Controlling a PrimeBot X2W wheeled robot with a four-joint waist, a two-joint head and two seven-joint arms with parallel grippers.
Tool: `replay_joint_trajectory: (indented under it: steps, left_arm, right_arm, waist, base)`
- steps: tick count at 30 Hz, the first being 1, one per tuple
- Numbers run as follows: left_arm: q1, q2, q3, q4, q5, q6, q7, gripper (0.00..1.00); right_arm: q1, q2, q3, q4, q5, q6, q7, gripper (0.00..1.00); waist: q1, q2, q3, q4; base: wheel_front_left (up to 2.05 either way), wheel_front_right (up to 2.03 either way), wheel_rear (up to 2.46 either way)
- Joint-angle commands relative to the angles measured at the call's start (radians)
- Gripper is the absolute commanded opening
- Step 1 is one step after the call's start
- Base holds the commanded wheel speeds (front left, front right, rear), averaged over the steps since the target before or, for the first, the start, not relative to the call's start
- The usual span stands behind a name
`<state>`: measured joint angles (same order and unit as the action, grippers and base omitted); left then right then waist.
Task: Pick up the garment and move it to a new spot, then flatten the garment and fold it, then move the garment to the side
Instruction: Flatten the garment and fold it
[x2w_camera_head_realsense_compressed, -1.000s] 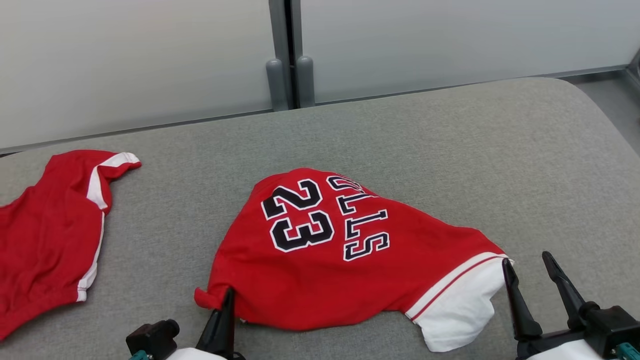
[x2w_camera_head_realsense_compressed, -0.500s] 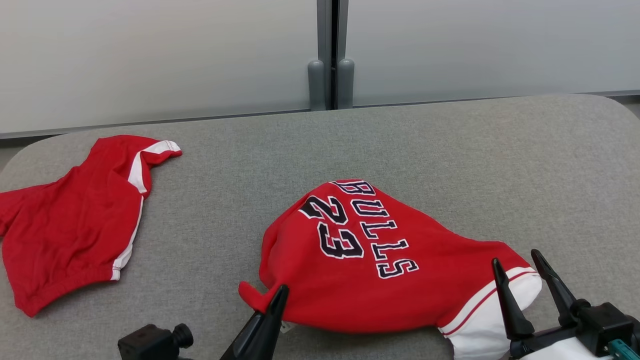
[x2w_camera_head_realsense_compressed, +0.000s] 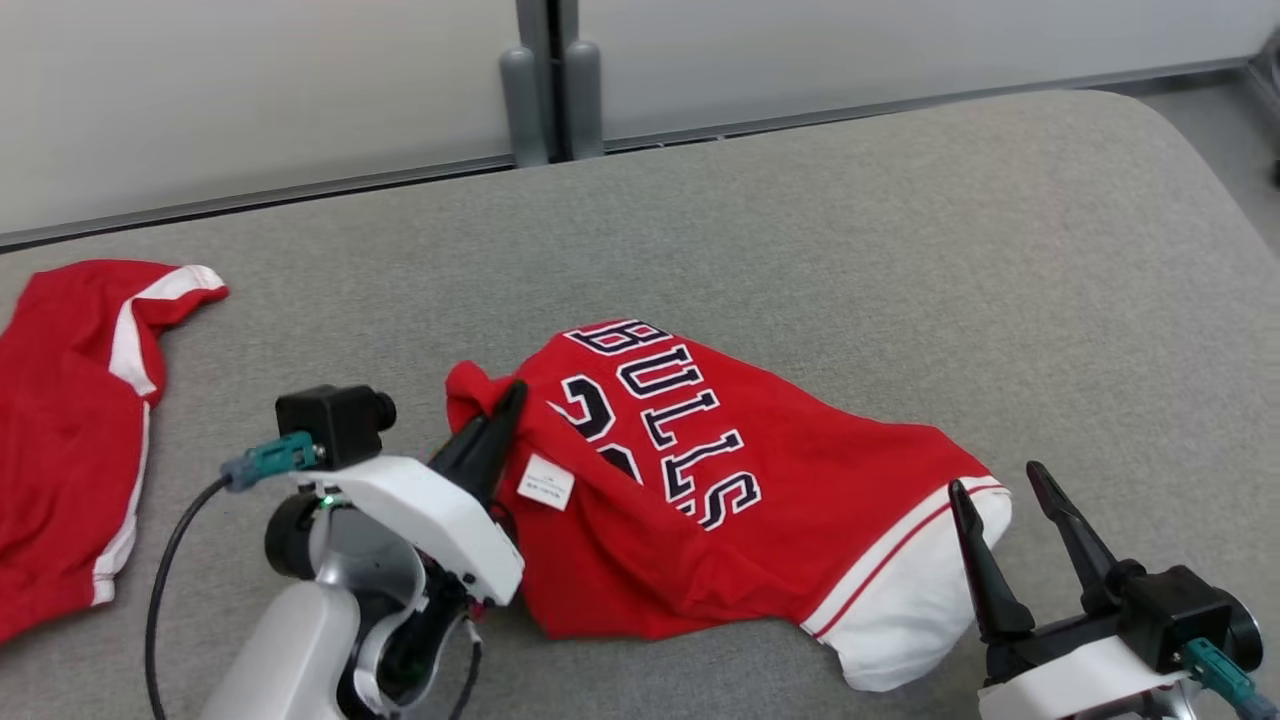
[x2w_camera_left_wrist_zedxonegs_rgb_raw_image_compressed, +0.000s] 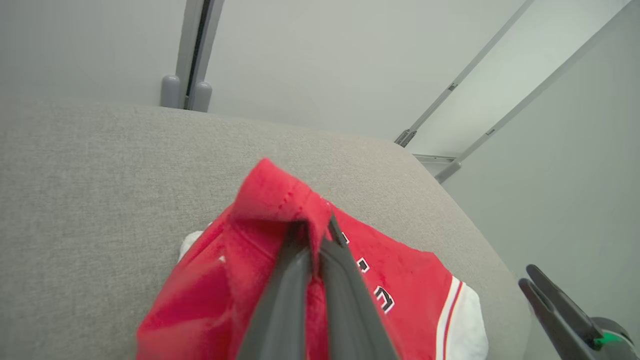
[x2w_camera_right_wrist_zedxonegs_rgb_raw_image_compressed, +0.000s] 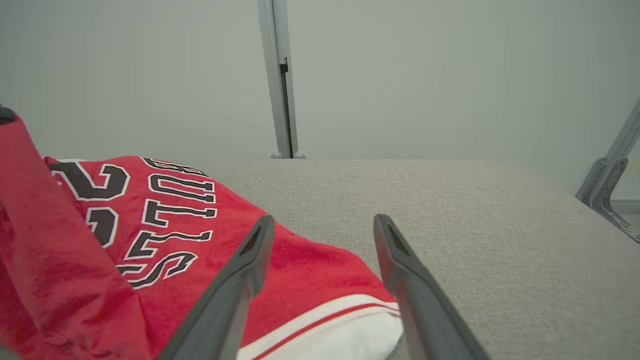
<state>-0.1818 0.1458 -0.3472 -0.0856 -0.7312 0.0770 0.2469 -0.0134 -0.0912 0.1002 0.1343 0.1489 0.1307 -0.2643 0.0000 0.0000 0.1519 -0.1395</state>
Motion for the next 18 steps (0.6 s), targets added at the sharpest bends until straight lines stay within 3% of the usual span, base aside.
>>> replay_joint_trajectory:
  steps: [1, 2, 8, 9, 10, 11, 15, 18]
  left_arm:
    - [-0.064, 0.015, 0.01, 0.09, 0.021, -0.006, 0.002, 0.0]
    - [-0.119, 0.011, 0.012, 0.198, 0.024, -0.01, 0.002, 0.0]
    - [-0.217, 0.045, 0.015, 0.465, 0.055, -0.041, -0.025, 0.0]
    - [-0.223, 0.048, 0.018, 0.491, 0.054, -0.047, -0.034, 0.25]
    - [-0.228, 0.054, 0.021, 0.514, 0.054, -0.057, -0.046, 0.69]
    - [-0.232, 0.059, 0.024, 0.53, 0.057, -0.063, -0.061, 1.0]
    - [-0.198, 0.065, 0.031, 0.536, 0.04, -0.093, -0.098, 1.0]
    - [-0.143, 0.088, 0.044, 0.506, 0.032, -0.09, -0.118, 1.0]
  right_arm:
    - [-0.016, 0.002, 0.008, 0.005, 0.005, 0.0, 0.0, 1.0]
    - [-0.019, 0.003, 0.008, 0.008, 0.008, 0.0, 0.0, 1.0]
    - [-0.01, 0.011, 0.007, 0.012, 0.009, 0.0, 0.0, 1.0]
    - [-0.008, 0.011, 0.005, 0.012, 0.01, 0.0, 0.0, 1.0]
    - [-0.004, 0.011, 0.003, 0.014, 0.01, 0.0, 0.0, 1.0]
    - [0.0, 0.011, 0.001, 0.016, 0.008, 0.0, 0.0, 1.0]
    - [0.008, 0.01, -0.009, 0.018, -0.001, 0.0, 0.0, 1.0]
    - [0.023, 0.004, -0.011, 0.019, -0.003, 0.0, 0.0, 1.0]
  waist:
    - [0.0, 0.0, 0.04, -0.058]
    - [0.0, 0.0, 0.051, -0.08]
    - [0.0, 0.0, 0.064, -0.115]
    - [0.0, 0.0, 0.062, -0.115]
    - [0.0, 0.0, 0.058, -0.114]
    - [0.0, 0.0, 0.052, -0.112]
    - [0.0, 0.0, 0.019, -0.093]
    - [0.0, 0.0, -0.014, -0.074]
  base:
    - [0.0, 0.0, 0.0]
    - [0.0, 0.0, 0.0]
    - [0.0, 0.0, 0.0]
    - [0.0, 0.0, 0.0]
    - [0.0, 0.0, 0.0]
    - [0.0, 0.0, 0.0]
    - [0.0, 0.0, 0.0]
    - [0.0, 0.0, 0.0]
